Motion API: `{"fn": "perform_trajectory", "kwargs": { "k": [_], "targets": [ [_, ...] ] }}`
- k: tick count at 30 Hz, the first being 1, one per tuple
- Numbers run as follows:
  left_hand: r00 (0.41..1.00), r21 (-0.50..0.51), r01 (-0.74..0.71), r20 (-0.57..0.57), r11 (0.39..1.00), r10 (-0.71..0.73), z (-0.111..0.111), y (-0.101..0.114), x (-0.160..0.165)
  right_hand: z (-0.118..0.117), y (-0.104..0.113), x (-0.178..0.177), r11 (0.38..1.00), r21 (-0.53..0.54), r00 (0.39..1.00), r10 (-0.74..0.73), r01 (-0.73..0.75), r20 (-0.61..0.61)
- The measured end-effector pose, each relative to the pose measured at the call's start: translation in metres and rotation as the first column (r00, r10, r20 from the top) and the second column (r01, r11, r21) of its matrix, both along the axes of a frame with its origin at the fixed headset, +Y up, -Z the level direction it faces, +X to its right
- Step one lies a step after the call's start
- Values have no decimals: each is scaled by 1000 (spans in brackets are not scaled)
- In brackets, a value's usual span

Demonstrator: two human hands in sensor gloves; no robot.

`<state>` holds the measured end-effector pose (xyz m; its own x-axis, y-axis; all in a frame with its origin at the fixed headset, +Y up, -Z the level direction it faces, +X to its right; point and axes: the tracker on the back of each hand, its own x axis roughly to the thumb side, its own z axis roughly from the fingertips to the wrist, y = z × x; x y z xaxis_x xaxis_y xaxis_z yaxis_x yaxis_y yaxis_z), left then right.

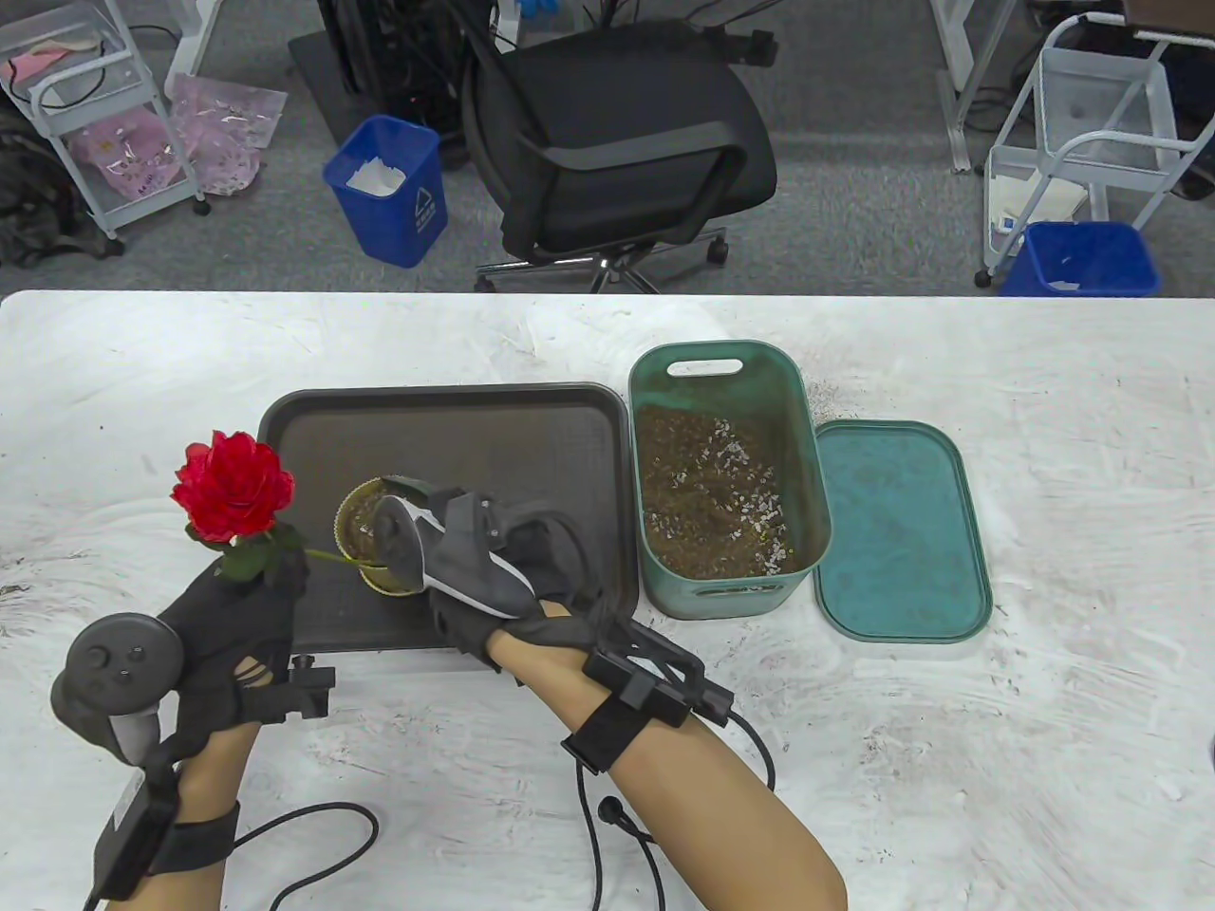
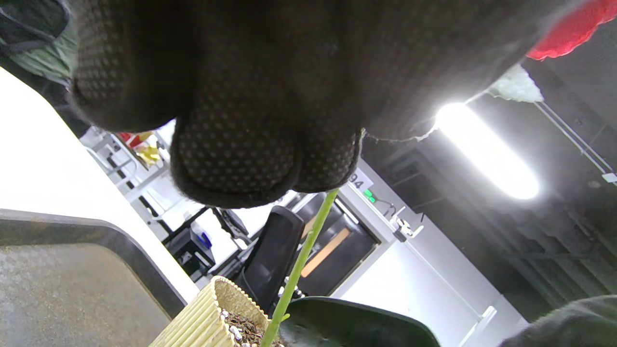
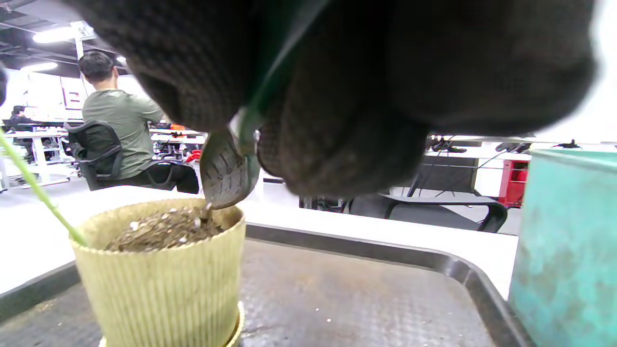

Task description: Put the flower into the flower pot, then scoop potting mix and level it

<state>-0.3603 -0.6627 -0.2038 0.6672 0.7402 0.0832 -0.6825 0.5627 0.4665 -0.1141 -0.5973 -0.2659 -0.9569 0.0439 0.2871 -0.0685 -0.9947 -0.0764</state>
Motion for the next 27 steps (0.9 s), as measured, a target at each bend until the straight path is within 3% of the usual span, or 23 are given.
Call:
{"fn": "perform_trajectory", "kwargs": {
  "k": [9, 15, 22, 27],
  "targets": [
    [1000, 0, 5, -4, 1000, -5, 0, 0, 0, -4, 47, 59, 995, 60, 989, -83, 75, 126],
    [1000, -4, -3, -7, 1000, 3, 0, 0, -1, -17, 78, 122, 979, 69, 935, -203, 191, 291],
    [1000, -3, -3, -5, 1000, 3, 1, 0, 0, -39, 65, 184, 943, 17, 832, -301, 331, 467],
    [1000, -1, -1, -2, 1000, 1, 0, 0, -1, -54, 45, 216, 972, -60, 774, -142, 227, 617]
  ]
}}
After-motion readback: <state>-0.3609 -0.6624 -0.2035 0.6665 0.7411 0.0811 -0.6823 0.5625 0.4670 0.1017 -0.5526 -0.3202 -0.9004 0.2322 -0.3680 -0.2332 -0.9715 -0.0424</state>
